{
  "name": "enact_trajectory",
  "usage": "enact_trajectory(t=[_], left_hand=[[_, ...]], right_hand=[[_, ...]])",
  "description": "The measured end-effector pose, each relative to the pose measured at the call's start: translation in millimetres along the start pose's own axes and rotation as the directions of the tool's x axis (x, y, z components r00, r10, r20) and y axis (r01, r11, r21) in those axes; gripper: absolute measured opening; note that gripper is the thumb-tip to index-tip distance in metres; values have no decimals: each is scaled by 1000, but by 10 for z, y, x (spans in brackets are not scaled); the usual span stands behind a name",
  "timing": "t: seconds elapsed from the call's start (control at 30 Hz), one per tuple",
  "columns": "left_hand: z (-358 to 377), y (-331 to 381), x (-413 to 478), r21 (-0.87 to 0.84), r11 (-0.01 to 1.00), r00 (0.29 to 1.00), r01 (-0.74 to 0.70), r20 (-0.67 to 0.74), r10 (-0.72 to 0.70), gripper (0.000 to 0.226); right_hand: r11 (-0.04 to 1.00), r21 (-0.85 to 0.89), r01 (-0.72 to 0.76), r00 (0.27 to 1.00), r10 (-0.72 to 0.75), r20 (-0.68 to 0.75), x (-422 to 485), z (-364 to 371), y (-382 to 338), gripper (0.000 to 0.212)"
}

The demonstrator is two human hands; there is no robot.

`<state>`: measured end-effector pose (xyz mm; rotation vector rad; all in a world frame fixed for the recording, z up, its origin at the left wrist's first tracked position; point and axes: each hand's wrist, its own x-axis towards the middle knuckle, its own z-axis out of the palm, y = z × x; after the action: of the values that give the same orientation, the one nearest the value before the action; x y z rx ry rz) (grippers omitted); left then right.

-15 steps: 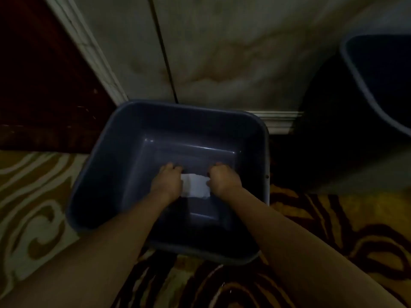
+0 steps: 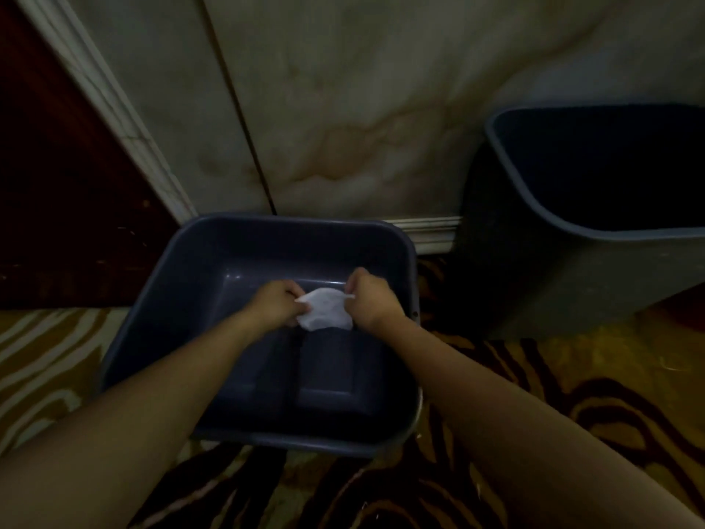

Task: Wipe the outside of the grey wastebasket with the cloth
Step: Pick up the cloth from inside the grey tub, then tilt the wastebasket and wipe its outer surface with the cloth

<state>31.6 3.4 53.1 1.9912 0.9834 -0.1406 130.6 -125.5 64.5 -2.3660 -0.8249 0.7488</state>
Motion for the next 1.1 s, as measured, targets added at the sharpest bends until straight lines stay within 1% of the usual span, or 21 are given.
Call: enact_trajectory(t=[0.07,0.13,0.27,0.33,0.37,0.43,0.47,0.5,0.57,0.63,0.67,0.7,0.73,0.77,0.83,0.9,0.93,0.97,1.0,1.1], left_hand=[[-60,227,-81,-104,994,999,-43,29,46,19],[-115,482,-182,-154,986,996,-68,48,77,14],[-167,926,-411,-287,957,991,-42,108,76,4],[-156,1101,-523,-389,921,984,-12,160,80,12],[-141,1175,-574,-439,898,980,13,184,76,17],[-111,1296,-660,-472,881,973,39,217,73,28],[-100,1348,-697,-459,888,971,39,226,74,34],[-88,1396,-731,-438,898,971,35,229,74,39],[-82,1492,-796,-371,928,978,19,199,60,46],[-101,1599,-847,-236,971,993,-40,100,65,49],[-116,1670,-860,-153,984,995,-92,34,98,47],[-128,1761,-865,-80,983,986,-163,-36,160,43],[-131,1874,-880,-21,968,964,-251,-101,247,37],[-123,2008,-904,24,937,925,-349,-151,349,32],[-31,2316,-1016,120,832,810,-542,-189,555,26],[180,2607,-1169,255,680,666,-688,-152,730,28],[318,2731,-1231,304,606,607,-735,-104,788,31],[470,2834,-1277,336,551,574,-764,-36,818,36],[623,2912,-1305,356,514,564,-781,47,824,41],[1037,3017,-1276,424,464,607,-778,314,730,51]], right_hand=[[997,82,-2,998,6,-56,-74,-236,-10,25],[990,142,-4,994,19,-104,-157,-448,-19,20],[968,250,35,977,20,-213,-338,-749,-67,14],[953,294,71,969,3,-246,-425,-833,-93,19],[945,317,83,969,-2,-248,-476,-865,-111,25],[929,356,100,970,-11,-243,-570,-910,-137,38],[922,373,101,970,-8,-244,-608,-931,-140,40],[914,395,93,969,7,-246,-641,-958,-136,38],[886,461,55,969,64,-239,-693,-1026,-85,23],[854,520,12,969,119,-218,-769,-1105,-1,14],[847,532,-3,969,134,-207,-824,-1145,44,15],[844,536,-14,970,141,-196,-884,-1181,95,17],[841,540,-27,972,148,-182,-949,-1214,153,17],[833,551,-43,974,158,-163,-1015,-1244,211,13],[806,587,-71,977,174,-122,-1158,-1309,326,12],[769,630,-111,976,204,-77,-1306,-1382,464,15],[757,640,-135,973,223,-59,-1384,-1424,542,14],[749,643,-159,969,244,-45,-1464,-1475,628,12],[742,646,-177,964,263,-38,-1545,-1529,717,10],[697,687,-205,946,321,-43,-1784,-1708,992,10]])
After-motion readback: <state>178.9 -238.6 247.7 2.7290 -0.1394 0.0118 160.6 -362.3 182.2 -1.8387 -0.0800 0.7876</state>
